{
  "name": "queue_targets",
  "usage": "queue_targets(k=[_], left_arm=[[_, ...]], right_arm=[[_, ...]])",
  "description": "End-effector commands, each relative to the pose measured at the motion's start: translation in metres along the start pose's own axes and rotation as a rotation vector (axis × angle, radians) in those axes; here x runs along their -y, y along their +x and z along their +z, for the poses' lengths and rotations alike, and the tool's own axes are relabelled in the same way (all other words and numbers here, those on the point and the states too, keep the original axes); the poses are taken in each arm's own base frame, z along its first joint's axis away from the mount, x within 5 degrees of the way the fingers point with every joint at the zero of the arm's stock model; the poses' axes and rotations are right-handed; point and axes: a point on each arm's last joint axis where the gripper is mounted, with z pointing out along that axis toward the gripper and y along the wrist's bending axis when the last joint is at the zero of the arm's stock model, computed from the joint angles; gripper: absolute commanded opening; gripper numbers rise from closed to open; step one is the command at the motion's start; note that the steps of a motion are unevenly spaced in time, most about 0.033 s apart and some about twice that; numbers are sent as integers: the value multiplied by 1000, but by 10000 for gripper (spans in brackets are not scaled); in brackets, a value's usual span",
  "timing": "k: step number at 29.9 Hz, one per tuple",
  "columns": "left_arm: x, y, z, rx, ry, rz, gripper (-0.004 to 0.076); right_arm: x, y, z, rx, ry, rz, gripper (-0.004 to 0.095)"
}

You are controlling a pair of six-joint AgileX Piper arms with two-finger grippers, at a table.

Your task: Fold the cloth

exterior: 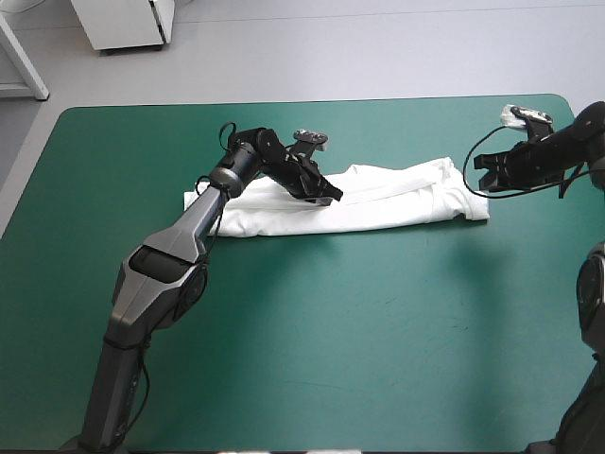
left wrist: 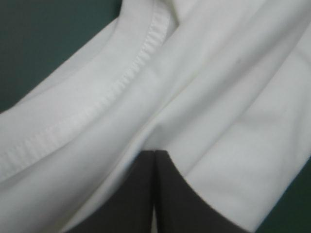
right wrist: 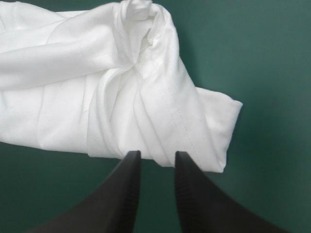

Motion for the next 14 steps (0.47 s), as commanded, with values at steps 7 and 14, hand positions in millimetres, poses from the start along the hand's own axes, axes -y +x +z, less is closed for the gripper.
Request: queue_targets(k=[7, 14], left_arm=[[18, -15, -31, 86, 23, 15, -9], [18, -15, -31, 81, 23, 19, -9]], right_arm=[[-2, -18, 0, 68, -88, 33, 677], [11, -16, 32, 8, -136, 79, 677]])
